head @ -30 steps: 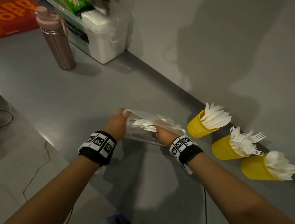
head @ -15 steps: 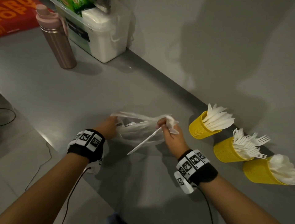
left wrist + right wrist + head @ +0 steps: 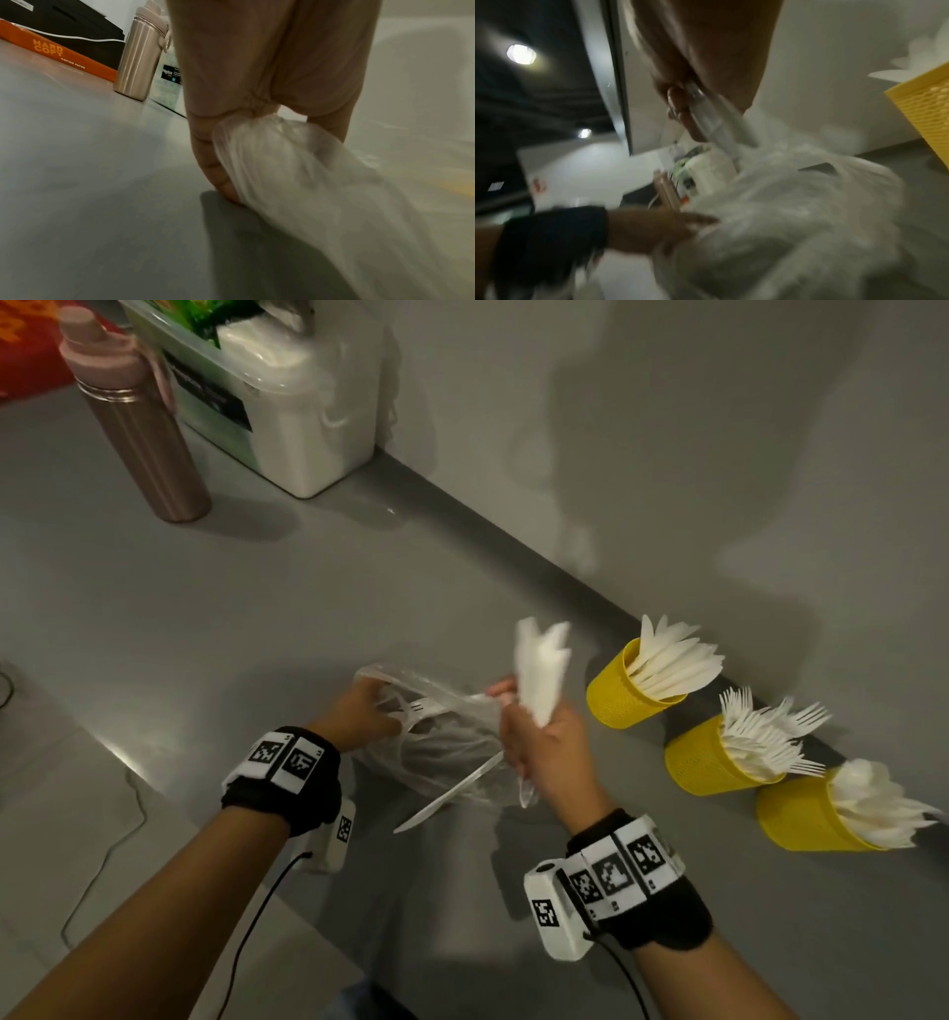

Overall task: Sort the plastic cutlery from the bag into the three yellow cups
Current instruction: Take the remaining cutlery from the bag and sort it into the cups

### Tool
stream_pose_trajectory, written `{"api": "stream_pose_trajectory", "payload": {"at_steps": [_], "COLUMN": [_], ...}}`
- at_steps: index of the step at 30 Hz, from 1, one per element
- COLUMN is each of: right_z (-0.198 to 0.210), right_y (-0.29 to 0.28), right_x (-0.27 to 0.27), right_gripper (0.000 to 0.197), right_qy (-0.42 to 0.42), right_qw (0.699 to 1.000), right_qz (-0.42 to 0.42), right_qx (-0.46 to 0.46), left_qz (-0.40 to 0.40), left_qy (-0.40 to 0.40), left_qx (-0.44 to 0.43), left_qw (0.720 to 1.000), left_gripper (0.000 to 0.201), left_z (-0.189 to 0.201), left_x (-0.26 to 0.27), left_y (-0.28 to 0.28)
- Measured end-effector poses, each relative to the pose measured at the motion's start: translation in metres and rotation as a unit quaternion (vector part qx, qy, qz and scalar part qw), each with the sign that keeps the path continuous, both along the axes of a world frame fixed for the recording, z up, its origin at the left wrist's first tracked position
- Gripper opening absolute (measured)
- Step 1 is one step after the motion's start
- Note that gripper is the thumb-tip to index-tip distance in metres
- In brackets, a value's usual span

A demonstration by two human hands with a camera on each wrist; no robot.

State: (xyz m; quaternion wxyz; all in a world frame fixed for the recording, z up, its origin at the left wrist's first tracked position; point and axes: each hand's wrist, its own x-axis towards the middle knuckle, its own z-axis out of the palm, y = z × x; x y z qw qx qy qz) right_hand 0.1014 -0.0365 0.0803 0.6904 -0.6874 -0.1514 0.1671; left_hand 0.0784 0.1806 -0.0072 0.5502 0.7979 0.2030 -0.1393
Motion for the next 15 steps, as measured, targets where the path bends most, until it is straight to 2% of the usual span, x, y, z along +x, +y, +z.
{"api": "stream_pose_trajectory", "payload": {"at_steps": [1,2,4,5,7,9,10,12,13,14,15], "right_z": [-0.012,-0.024,-0.048,-0.055,-0.060,-0.063,-0.064,-0.065,-0.066,-0.064,-0.063], "right_y": [-0.001,-0.004,-0.011,-0.012,-0.012,-0.009,-0.008,-0.008,-0.009,-0.009,-0.009], "right_x": [-0.003,-0.004,-0.003,-0.002,-0.003,-0.004,-0.004,-0.004,-0.003,-0.004,-0.005], "right_gripper": [0.010,0.016,0.027,0.026,0.024,0.024,0.023,0.021,0.021,0.022,0.023], "right_qy": [-0.026,-0.083,-0.238,-0.272,-0.284,-0.288,-0.290,-0.292,-0.289,-0.275,-0.241], "right_qw": [0.996,0.979,0.896,0.854,0.803,0.768,0.762,0.770,0.787,0.817,0.866], "right_qz": [0.035,0.078,0.189,0.238,0.287,0.309,0.309,0.307,0.297,0.273,0.222], "right_qx": [-0.076,-0.168,-0.325,-0.374,-0.438,-0.481,-0.489,-0.476,-0.458,-0.426,-0.377], "left_qz": [-0.005,-0.015,-0.023,-0.027,-0.043,-0.053,-0.056,-0.052,-0.049,-0.050,-0.049], "left_qy": [0.001,0.004,0.011,0.017,0.011,-0.011,-0.024,-0.035,-0.032,-0.031,-0.025], "left_qx": [0.006,0.017,0.051,0.056,0.051,0.048,0.052,0.052,0.055,0.061,0.062], "left_qw": [1.000,1.000,0.998,0.998,0.998,0.997,0.997,0.997,0.997,0.996,0.997], "left_gripper": [0.068,0.071,0.063,0.057,0.052,0.049,0.048,0.049,0.051,0.051,0.051], "left_z": [-0.001,-0.004,0.009,0.008,0.008,0.007,0.005,0.003,0.002,0.003,0.003], "left_x": [0.000,0.000,-0.002,-0.002,-0.002,-0.002,-0.002,-0.003,-0.003,-0.004,-0.004], "left_y": [0.001,0.003,-0.002,-0.002,-0.002,0.001,0.002,0.006,0.007,0.007,0.008]}}
